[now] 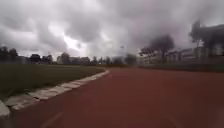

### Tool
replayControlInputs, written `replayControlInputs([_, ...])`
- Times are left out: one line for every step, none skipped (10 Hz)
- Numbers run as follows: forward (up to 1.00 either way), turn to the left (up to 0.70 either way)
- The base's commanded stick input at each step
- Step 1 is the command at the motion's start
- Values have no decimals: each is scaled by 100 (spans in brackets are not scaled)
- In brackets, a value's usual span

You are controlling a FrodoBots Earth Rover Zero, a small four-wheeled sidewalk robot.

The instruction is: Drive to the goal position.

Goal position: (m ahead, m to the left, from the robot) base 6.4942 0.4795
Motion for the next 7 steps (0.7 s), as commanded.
replayControlInputs([100,0])
replayControlInputs([100,0])
replayControlInputs([100,0])
replayControlInputs([100,0])
replayControlInputs([100,0])
replayControlInputs([100,0])
replayControlInputs([100,0])
